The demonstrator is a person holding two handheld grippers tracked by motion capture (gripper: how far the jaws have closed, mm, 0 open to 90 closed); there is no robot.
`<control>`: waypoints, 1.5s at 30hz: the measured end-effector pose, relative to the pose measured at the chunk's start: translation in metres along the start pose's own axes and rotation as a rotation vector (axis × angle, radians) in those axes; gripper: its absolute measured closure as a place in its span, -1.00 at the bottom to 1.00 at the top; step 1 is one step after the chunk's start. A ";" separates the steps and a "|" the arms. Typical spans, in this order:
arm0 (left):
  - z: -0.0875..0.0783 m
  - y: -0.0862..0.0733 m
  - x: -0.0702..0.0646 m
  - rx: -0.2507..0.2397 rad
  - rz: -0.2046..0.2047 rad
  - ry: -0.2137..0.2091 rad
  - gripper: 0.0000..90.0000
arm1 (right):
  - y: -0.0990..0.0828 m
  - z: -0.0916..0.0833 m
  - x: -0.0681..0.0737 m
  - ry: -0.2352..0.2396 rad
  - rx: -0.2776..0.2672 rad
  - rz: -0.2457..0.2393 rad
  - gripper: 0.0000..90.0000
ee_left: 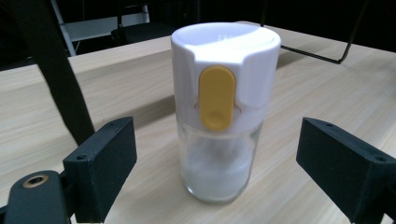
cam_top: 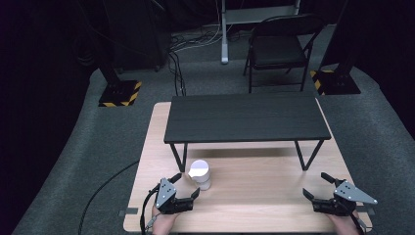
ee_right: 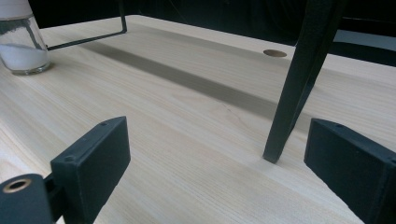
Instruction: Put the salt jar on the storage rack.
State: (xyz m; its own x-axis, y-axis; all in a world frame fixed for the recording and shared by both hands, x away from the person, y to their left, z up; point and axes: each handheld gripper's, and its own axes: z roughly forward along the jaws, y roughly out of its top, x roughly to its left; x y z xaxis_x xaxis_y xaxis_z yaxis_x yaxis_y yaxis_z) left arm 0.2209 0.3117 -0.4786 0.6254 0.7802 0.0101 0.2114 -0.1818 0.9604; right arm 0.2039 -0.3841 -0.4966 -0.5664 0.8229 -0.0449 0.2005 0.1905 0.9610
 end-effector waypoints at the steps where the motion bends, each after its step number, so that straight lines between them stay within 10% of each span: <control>1: 0.002 0.001 0.001 0.002 0.004 -0.001 -0.74 | 0.000 0.000 0.000 -0.001 -0.001 0.001 -0.87; 23: 0.049 0.004 0.003 0.011 -0.017 -0.020 -0.66 | -0.001 -0.001 0.000 -0.002 -0.002 0.005 -0.87; 29: 0.052 -0.003 0.002 -0.030 -0.010 -0.026 -0.35 | 0.000 0.000 0.000 0.001 0.000 0.002 -0.87; 45: 0.048 0.005 -0.006 -0.056 -0.018 -0.025 -0.32 | 0.000 0.000 -0.001 0.002 0.000 0.004 -0.86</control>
State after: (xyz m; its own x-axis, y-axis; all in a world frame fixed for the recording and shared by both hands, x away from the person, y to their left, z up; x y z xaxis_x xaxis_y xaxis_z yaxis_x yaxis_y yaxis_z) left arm 0.2544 0.2776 -0.4874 0.6406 0.7677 -0.0139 0.1812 -0.1335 0.9743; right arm 0.2040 -0.3848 -0.4969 -0.5671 0.8226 -0.0403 0.2029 0.1870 0.9612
